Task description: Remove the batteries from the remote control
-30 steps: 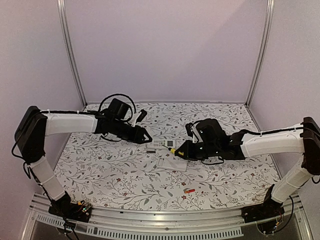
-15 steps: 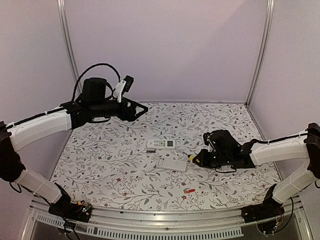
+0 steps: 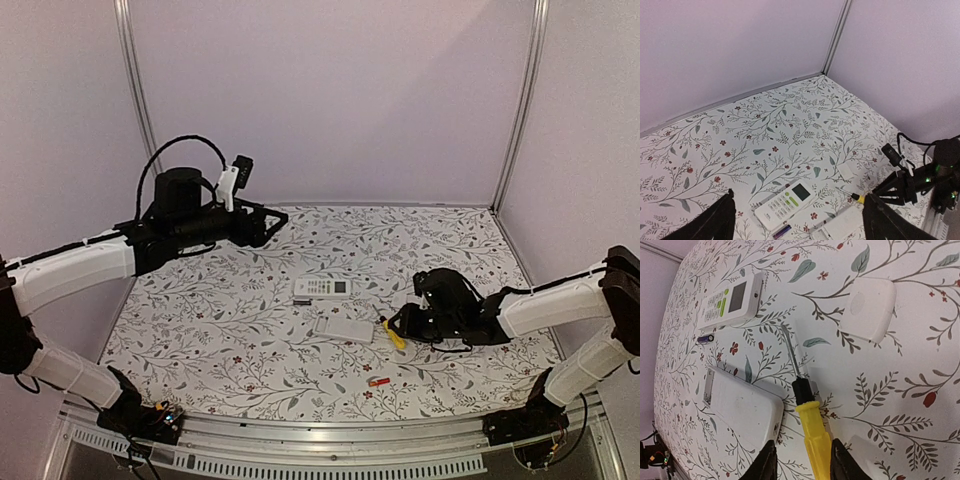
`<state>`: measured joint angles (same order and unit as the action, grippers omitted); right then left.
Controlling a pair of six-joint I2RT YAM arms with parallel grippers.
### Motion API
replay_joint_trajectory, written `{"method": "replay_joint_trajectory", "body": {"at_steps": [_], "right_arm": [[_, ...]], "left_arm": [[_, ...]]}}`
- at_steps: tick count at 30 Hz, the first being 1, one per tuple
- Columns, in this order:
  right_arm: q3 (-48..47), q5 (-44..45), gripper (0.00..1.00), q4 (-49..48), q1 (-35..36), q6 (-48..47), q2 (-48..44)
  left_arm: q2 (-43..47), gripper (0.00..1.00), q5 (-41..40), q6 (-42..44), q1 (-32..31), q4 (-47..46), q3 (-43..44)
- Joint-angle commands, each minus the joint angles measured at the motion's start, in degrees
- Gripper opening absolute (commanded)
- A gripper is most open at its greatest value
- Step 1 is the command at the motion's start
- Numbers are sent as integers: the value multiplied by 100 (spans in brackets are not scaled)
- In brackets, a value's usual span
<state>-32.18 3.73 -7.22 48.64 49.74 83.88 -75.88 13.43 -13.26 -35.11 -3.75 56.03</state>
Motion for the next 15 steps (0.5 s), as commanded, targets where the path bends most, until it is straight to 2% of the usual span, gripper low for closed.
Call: {"method": "replay_joint_trajectory", "body": {"at_steps": [1,7,12,15], "right_arm": [[44,221,41,-202,-29,136,111],[-173,222,63,67,-30,238,-75],[-366,357,79,495,-30,179,-500],[-337,475,86,612,-37,134,-729]], "left_arm": [[70,88,-627,60,-24,353,263],[-183,89,-493,-496,-27,104,222],[-1002,88,-312,-848,-54,207,502],[-1582,87,-170,-718,-117,322,748]]}}
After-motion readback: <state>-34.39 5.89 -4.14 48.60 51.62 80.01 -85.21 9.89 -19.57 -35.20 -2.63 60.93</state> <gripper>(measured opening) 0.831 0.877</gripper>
